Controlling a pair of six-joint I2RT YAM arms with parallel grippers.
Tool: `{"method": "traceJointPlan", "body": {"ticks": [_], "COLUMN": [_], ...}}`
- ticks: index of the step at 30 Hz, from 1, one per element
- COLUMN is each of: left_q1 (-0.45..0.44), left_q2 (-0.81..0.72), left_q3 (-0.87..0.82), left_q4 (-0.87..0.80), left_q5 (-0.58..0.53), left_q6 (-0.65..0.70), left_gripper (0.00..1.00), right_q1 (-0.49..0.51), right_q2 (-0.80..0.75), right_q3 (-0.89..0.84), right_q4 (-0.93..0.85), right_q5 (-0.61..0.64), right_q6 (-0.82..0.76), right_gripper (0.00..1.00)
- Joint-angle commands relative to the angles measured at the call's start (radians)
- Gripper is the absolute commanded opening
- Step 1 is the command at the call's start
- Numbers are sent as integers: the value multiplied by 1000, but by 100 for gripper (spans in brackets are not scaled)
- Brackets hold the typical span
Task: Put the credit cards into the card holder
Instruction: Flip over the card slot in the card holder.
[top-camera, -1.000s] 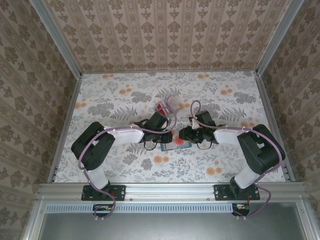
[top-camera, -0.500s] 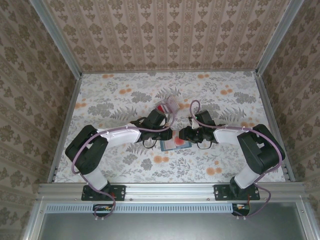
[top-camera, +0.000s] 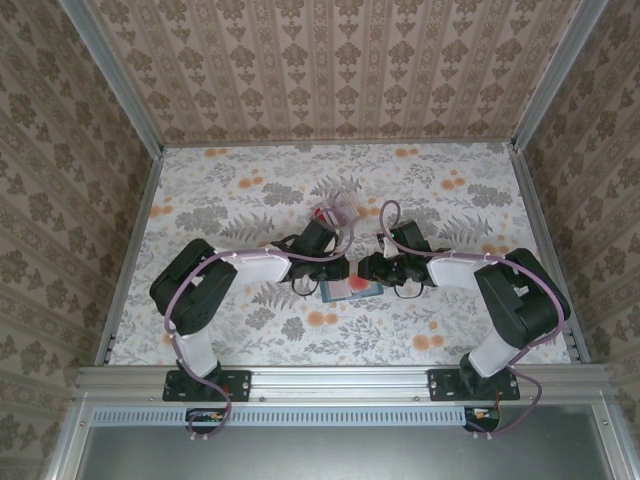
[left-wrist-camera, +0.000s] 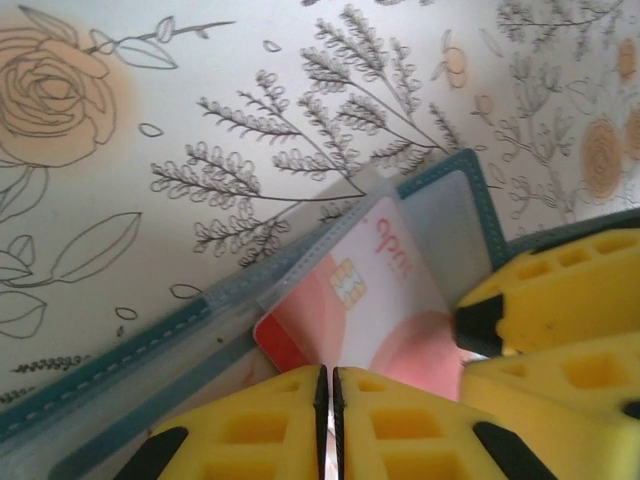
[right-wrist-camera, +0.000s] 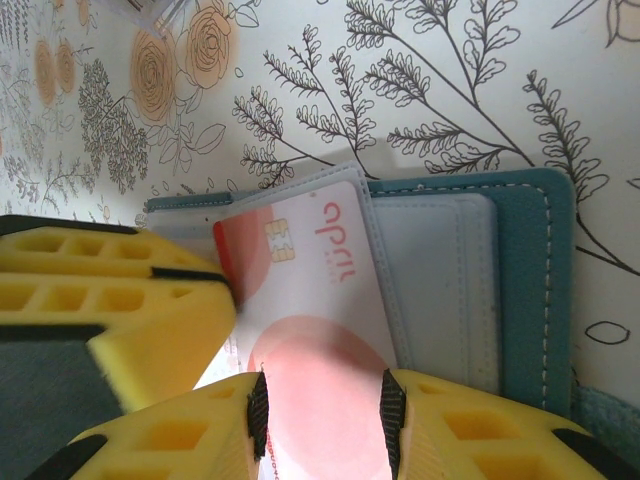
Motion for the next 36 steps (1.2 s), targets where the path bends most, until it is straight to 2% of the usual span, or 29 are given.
{"method": "traceJointPlan", "body": {"ticks": [1,11,24,36], "left_q1": [18,22,22,22], "left_q2": [30,34,48,48], "left_q3": [-14,-70,-64,-61], "left_q4": [-9,-14,-11,-10], "left_q5": [-10,-36,-25,-25], "left_q6": [-37,-64,-64,-69], "left_gripper": [13,12,12,11], "right_q1": [-5,-16,-5,17], "right_q2": [-12,-81,-62,3], "right_q3": [-7,53,57,53], "right_q4": [-65,-191,-139,-7], "right_q5": [38,118,24,-101], "right_q6": [-20,-93,-58,20], "right_gripper": [38,41,42,39]}}
